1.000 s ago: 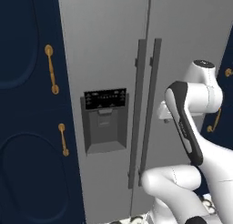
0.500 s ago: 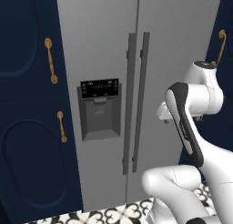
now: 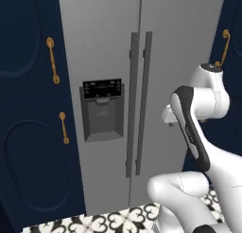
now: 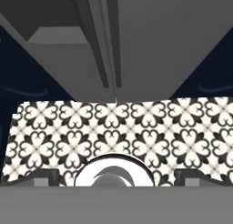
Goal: Take the strawberry from the fridge and place it on top of the pancake, located on the dining counter.
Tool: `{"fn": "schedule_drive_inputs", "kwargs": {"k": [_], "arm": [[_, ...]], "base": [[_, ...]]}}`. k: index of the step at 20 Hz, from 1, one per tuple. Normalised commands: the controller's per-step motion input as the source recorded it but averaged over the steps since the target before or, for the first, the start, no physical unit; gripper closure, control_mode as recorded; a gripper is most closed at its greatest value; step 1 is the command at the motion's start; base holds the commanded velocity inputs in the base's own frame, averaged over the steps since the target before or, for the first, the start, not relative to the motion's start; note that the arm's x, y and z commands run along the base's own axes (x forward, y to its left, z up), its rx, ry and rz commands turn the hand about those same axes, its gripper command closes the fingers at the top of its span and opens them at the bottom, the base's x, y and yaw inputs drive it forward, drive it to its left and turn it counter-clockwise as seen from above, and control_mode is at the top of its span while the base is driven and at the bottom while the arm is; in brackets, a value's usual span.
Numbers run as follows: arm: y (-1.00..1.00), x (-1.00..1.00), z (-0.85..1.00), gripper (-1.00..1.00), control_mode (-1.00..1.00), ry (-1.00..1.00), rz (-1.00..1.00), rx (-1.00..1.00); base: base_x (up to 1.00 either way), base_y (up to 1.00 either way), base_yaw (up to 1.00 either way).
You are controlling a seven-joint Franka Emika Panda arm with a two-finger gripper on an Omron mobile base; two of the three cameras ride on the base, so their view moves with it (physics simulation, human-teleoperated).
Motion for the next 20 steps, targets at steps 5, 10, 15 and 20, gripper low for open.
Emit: {"fn": "schedule_drive_inputs", "kwargs": {"k": [5, 10, 15, 20], "arm": [[0.08, 0.93, -0.05, -1.0, -1.0, -0.1, 0.0, 0.0], [0.37, 0.88, -0.07, -1.0, -1.0, -0.08, 0.0, 0.0], [0.0, 0.91, -0.21, -1.0, -1.0, 0.02, 0.0, 0.0], [0.0, 0.7, -0.25, -1.0, -1.0, -0.05, 0.0, 0.0]], "base": [[0.0, 0.0, 0.0], [0.0, 0.0, 0.0], [0.0, 0.0, 0.0], [0.0, 0.0, 0.0]]}}
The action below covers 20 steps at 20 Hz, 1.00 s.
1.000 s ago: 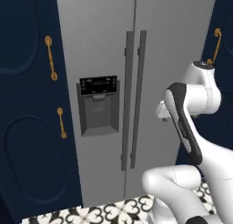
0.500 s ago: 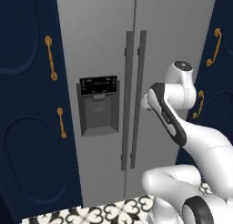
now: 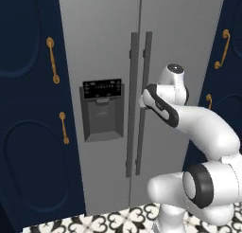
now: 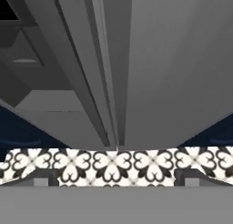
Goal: Take the strawberry from the fridge and place it on top of the pancake, located on the dining counter.
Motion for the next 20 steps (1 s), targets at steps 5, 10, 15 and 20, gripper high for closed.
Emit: {"fn": "schedule_drive_inputs", "kwargs": {"k": [5, 10, 15, 20], "arm": [[0.0, 0.46, -0.39, -1.0, -1.0, -0.11, 0.0, 0.0], [0.0, 0.68, -0.16, -1.0, -1.0, 0.0, 0.0, 0.0], [0.0, 0.69, -0.06, -1.0, -1.0, 0.0, 0.0, 0.0], [0.0, 0.52, 0.0, -1.0, -1.0, 0.0, 0.0, 0.0]], "base": [[0.0, 0.0, 0.0], [0.0, 0.0, 0.0], [0.0, 0.0, 0.0], [0.0, 0.0, 0.0]]}}
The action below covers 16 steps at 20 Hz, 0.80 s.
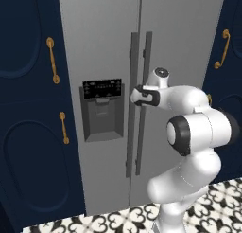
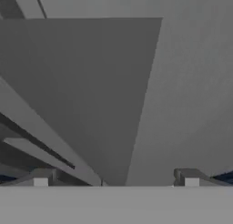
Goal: Take the strawberry from the fridge and place it on top of the pancake, located on the dining counter.
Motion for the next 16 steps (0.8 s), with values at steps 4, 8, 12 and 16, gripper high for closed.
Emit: {"fn": "schedule_drive_inputs", "kwargs": {"k": [4, 8, 12, 16], "arm": [[0.02, 0.5, -0.16, -1.0, -1.0, -0.01, 0.0, 0.0], [0.0, 0.42, -0.24, -1.0, -1.0, -0.06, 0.0, 0.0], [0.05, 0.12, -0.5, -1.0, -1.0, -0.21, 0.0, 0.0], [0.0, 0.37, -0.3, -1.0, -1.0, -0.13, 0.0, 0.0]], "base": [[0.0, 0.0, 0.0], [0.0, 0.0, 0.0], [0.0, 0.0, 0.0], [0.0, 0.0, 0.0]]}}
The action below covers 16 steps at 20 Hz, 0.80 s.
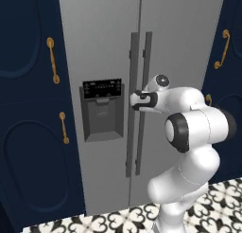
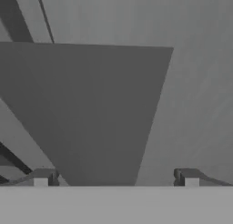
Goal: Take the strawberry from the fridge and place it on top of the pancake, located on the dining counter.
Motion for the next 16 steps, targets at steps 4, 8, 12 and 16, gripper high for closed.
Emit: {"fn": "schedule_drive_inputs", "kwargs": {"k": [4, 8, 12, 16], "arm": [[0.0, 0.41, -0.69, 1.0, -1.0, -0.19, 0.0, 0.0], [-0.02, 0.51, -0.96, 1.0, -1.0, -0.19, -0.04, -0.02], [-0.65, 0.43, -0.91, 1.0, -1.0, -0.06, -0.21, 0.01], [-1.0, -0.29, -0.32, 1.0, -1.0, -0.05, 0.0, 0.18]], "base": [[0.0, 0.0, 0.0], [0.0, 0.0, 0.0], [0.0, 0.0, 0.0], [0.0, 0.0, 0.0]]}}
